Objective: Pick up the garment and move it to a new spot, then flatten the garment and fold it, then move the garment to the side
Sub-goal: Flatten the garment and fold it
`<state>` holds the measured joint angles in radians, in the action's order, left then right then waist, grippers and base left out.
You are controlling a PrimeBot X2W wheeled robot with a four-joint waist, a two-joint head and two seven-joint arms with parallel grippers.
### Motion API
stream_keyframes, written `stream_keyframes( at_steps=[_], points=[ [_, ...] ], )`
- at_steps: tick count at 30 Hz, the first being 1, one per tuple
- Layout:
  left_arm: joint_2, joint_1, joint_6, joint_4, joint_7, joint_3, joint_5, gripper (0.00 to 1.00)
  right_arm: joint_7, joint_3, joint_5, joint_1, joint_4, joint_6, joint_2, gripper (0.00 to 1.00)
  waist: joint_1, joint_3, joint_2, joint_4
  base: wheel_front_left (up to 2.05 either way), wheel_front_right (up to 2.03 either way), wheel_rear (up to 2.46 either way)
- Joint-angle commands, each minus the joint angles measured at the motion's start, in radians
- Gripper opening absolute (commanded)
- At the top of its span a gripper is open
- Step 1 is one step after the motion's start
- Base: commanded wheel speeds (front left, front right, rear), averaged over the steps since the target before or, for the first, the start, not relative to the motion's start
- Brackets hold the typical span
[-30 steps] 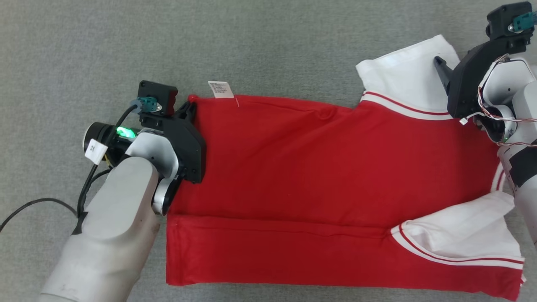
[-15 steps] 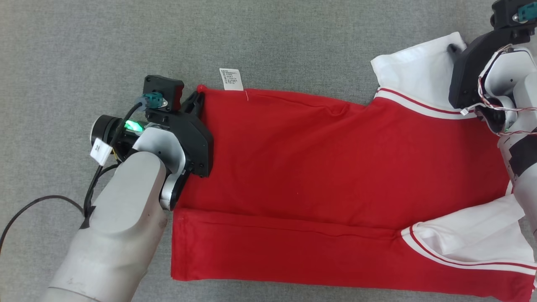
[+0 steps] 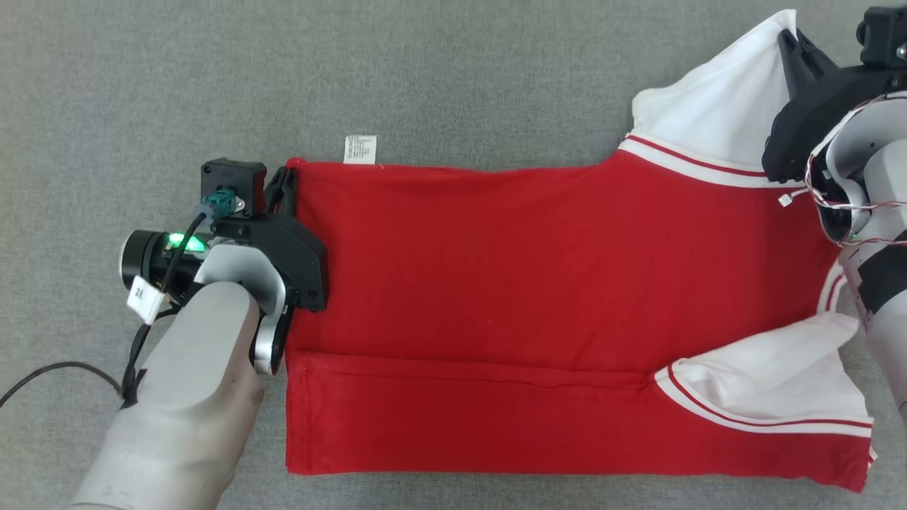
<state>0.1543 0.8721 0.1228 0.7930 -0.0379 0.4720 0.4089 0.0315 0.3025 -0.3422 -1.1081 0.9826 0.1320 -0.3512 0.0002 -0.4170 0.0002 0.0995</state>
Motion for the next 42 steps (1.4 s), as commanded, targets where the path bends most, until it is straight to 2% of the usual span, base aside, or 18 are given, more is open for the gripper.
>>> stream_keyframes(
  at_steps=[1,6,14,18,28,34,42],
  points=[
    [0.010,-0.014,0.001,0.004,-0.012,-0.003,0.003,0.00,-0.018,0.003,-0.007,0.014,-0.008,-0.003,-0.005,0.00,-0.0002,0.025,-0.0002,-0.011,0.00,0.00,0.00],
    [0.015,-0.051,-0.003,0.014,-0.051,-0.001,0.012,0.00,-0.100,0.041,-0.064,0.096,-0.062,-0.003,-0.004,0.00,-0.0002,0.088,-0.0002,-0.029,0.00,0.00,0.00],
    [0.030,-0.134,-0.012,-0.023,-0.135,0.019,0.003,0.00,-0.073,0.108,-0.177,0.305,-0.216,-0.003,-0.049,0.00,-0.0002,0.181,-0.0002,-0.056,0.00,0.00,0.00],
    [0.042,-0.185,-0.012,-0.059,-0.160,0.030,-0.003,0.00,-0.049,0.107,-0.209,0.419,-0.313,-0.003,-0.079,0.00,-0.0002,0.215,-0.0002,-0.069,0.00,0.00,0.00],
    [0.083,-0.324,0.008,-0.096,-0.154,0.041,0.016,0.00,0.051,0.020,-0.208,0.695,-0.522,-0.003,-0.107,0.00,-0.0002,0.263,-0.0002,-0.086,0.00,0.00,0.00],
    [0.092,-0.387,0.018,-0.111,-0.142,0.043,0.034,0.00,0.122,-0.058,-0.165,0.830,-0.646,-0.003,-0.080,0.00,-0.0002,0.280,-0.0002,-0.095,0.00,0.00,0.00],
    [0.097,-0.426,0.028,-0.125,-0.131,0.045,0.049,0.00,0.190,-0.116,-0.109,0.927,-0.764,-0.003,-0.038,0.00,-0.0002,0.289,-0.0002,-0.103,0.00,0.00,0.00]
  ],
)
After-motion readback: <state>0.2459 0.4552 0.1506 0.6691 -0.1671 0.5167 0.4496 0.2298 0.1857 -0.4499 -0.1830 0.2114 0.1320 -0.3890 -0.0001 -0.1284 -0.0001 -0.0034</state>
